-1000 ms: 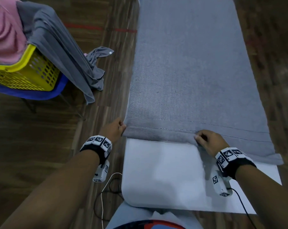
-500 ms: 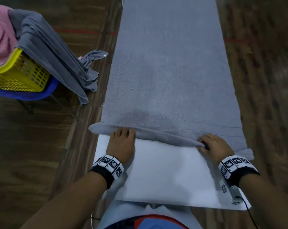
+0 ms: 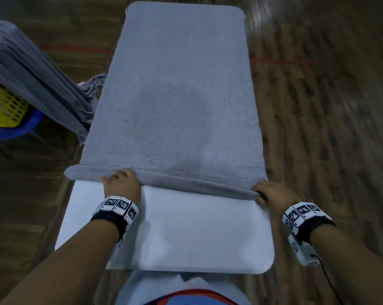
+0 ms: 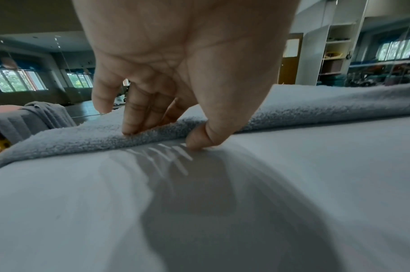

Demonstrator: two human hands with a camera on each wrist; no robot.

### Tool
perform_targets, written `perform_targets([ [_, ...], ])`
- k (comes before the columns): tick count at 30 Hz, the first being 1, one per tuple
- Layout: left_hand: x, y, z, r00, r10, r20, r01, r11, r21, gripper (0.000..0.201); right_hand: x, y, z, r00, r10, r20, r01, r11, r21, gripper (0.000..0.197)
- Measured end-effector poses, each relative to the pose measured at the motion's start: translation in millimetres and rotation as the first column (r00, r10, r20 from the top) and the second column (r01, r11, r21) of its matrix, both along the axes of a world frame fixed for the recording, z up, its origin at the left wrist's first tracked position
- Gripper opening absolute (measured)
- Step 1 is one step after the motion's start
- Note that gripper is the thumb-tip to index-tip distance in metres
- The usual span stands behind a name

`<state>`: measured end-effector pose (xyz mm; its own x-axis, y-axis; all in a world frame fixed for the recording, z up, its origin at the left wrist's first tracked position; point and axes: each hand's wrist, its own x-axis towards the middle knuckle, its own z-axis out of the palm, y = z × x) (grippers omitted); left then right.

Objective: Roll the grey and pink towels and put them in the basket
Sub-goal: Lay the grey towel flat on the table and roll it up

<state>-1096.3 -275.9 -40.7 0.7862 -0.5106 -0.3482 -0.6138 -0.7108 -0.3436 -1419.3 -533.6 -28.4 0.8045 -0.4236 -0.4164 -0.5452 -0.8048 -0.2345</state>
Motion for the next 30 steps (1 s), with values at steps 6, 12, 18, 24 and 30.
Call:
perform_targets([
  [6,-10,-5,-3,1.000,0.020,0.016,-0.021,0.997,0.074,0.049,-22,-24,4,0.992,-0.070,-0.101,0.068,0.997,-0.019,0.023],
  [12,-6,-3,2,0.999,0.033,-0.029,-0.032,0.999,0.031,0.044,-15,-30,-6,0.941,-0.282,-0.188,0.290,0.957,0.014,0.020],
  [18,12,4,10,0.998,-0.006,-0.060,0.004,0.999,-0.043,0.032,1,-18,-1,0.965,-0.243,0.095,0.261,0.917,-0.302,0.023],
  [24,24,7,12,0.995,-0.025,-0.093,0.018,0.997,-0.072,0.029,34,21,-9,0.986,0.090,0.142,-0.071,0.989,-0.132,0.037],
  [30,60,19,16,0.965,-0.242,-0.099,0.232,0.967,-0.101,0.032,61,23,-8,0.991,0.055,0.125,-0.034,0.986,-0.166,0.016],
])
